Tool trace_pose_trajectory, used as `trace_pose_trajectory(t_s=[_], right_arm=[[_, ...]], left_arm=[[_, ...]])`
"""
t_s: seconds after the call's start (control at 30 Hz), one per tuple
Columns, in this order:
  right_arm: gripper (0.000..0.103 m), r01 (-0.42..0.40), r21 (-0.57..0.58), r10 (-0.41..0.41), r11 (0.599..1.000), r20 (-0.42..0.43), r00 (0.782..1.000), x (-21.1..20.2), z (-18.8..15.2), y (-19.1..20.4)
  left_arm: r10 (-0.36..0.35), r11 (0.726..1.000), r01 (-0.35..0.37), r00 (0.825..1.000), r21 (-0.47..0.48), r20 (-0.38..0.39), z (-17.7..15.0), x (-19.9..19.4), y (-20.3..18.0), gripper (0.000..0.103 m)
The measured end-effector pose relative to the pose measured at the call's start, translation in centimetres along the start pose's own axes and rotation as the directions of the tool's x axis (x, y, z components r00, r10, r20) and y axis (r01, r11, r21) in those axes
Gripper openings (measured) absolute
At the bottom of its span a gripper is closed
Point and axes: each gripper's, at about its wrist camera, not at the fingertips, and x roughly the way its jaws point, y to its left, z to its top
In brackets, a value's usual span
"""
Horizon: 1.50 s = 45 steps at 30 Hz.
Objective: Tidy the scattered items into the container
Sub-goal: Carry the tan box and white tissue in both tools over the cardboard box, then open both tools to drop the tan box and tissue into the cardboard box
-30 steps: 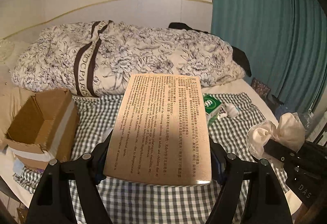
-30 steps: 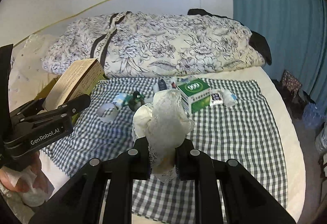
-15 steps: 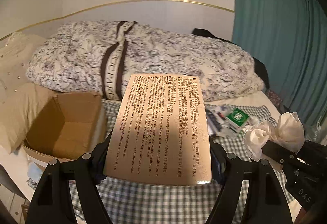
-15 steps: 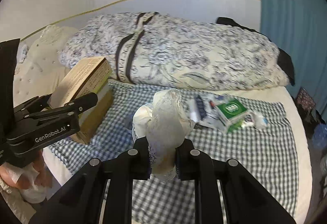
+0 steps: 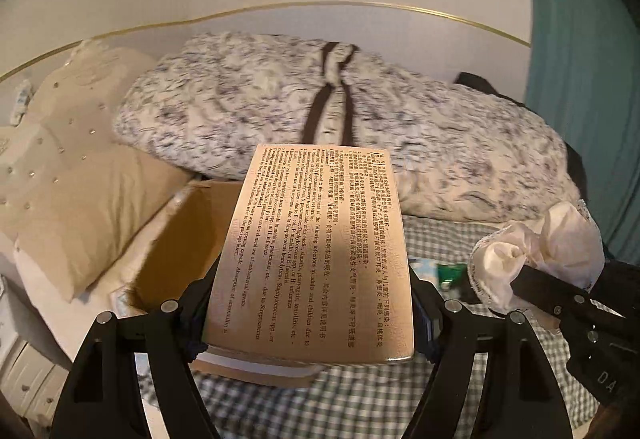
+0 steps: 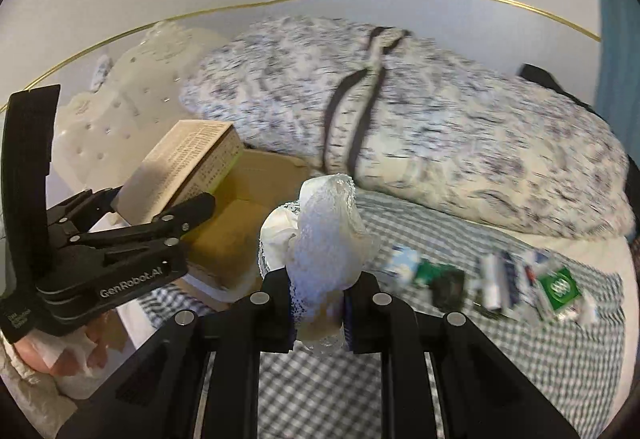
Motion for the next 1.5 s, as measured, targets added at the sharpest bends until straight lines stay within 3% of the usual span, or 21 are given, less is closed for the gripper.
trace_pose_trajectory(t_s=[0.3, 0.63, 0.87, 0.93, 0.97, 1.03, 1.13, 1.5], right_arm=[[0.016, -0.067, -0.066, 0.063, 0.996, -0.070, 0.996, 6.7, 1.7, 5.4], [0.016, -0.099, -0.032, 0.091, 0.995, -0.184, 0.979, 14.2, 2.2, 6.4], [0.017, -0.107, -0.017, 0.102, 0.994, -0.203, 0.974, 17.4, 2.6, 6.7], [0.030, -0.142, 0.020, 0.143, 0.990, -0.182, 0.973, 17.8, 2.9, 6.6], [0.032, -0.149, 0.031, 0.152, 0.988, -0.166, 0.974, 17.9, 3.1, 6.6], [0.074, -0.138, 0.042, 0.143, 0.989, -0.141, 0.980, 18.0, 3.6, 6.7], [0.074, -0.126, 0.024, 0.128, 0.992, -0.085, 0.988, 17.3, 4.0, 7.0], [0.074, -0.147, 0.089, 0.153, 0.985, -0.067, 0.986, 14.4, 3.2, 4.4]], left_arm=[[0.049, 0.997, -0.053, 0.997, -0.059, -0.056, -0.9, 3.4, 6.1, 0.078], [0.056, 0.992, -0.070, 0.990, -0.108, -0.128, -2.1, 7.5, 9.2, 0.078], [0.061, 0.990, -0.079, 0.987, -0.113, -0.151, -2.8, 9.2, 9.7, 0.080], [0.077, 0.987, -0.095, 0.986, -0.126, -0.145, -2.8, 9.1, 10.0, 0.088], [0.081, 0.987, -0.100, 0.986, -0.129, -0.142, -2.7, 9.0, 10.1, 0.100], [0.087, 0.987, -0.101, 0.990, -0.126, -0.112, -2.6, 8.4, 10.2, 0.102], [0.103, 0.987, -0.115, 0.990, -0.115, -0.101, -2.3, 7.9, 10.0, 0.102], [0.073, 0.992, -0.080, 0.994, -0.100, -0.077, -1.9, 5.7, 7.4, 0.102]])
